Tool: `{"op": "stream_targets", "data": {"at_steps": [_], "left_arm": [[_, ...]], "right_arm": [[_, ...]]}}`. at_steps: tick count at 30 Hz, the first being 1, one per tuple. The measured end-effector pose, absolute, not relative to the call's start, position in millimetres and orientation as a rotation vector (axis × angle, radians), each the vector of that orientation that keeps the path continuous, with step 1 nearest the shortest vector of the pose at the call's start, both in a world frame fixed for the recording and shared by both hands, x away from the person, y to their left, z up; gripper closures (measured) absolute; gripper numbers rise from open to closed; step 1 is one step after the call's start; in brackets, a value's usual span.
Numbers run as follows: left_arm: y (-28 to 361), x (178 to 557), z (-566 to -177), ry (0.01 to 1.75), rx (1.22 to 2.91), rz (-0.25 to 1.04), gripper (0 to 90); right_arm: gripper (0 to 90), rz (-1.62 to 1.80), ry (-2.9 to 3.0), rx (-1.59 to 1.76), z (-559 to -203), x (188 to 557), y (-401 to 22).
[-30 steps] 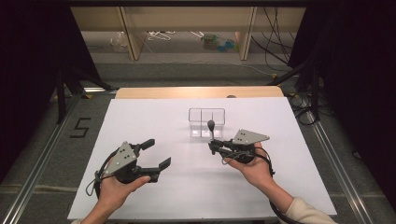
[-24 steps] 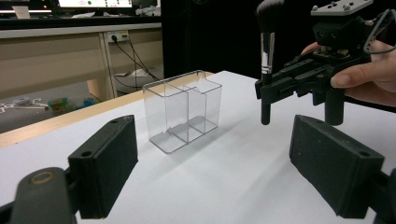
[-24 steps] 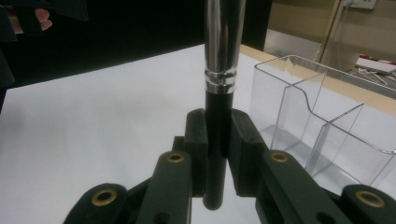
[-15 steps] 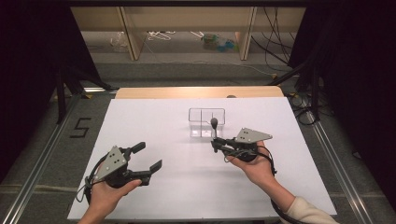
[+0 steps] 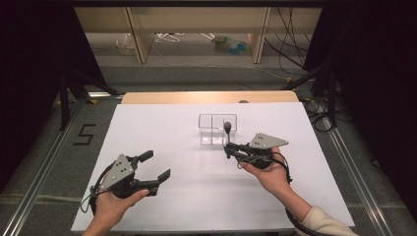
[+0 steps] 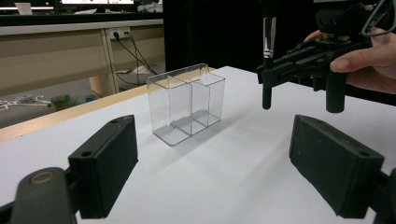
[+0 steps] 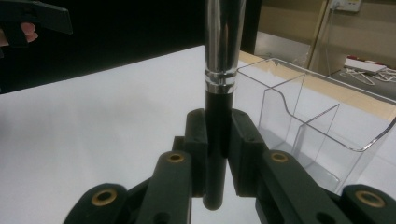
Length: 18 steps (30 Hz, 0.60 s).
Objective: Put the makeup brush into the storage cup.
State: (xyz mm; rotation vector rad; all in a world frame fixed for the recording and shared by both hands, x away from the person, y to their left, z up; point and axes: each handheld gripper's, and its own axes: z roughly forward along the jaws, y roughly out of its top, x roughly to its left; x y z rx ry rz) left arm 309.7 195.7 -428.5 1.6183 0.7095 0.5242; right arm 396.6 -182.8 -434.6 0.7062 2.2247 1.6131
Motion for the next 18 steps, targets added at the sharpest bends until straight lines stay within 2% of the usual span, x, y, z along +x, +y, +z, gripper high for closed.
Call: {"op": "stream_targets", "data": {"at_steps": [18], "left_arm": [[196.0, 311.3, -429.6, 0.696, 1.626, 0.528, 15.1]], "right_arm": [[79.6, 1.611, 2.202, 0.725, -429.1, 402.1, -187.4]]}}
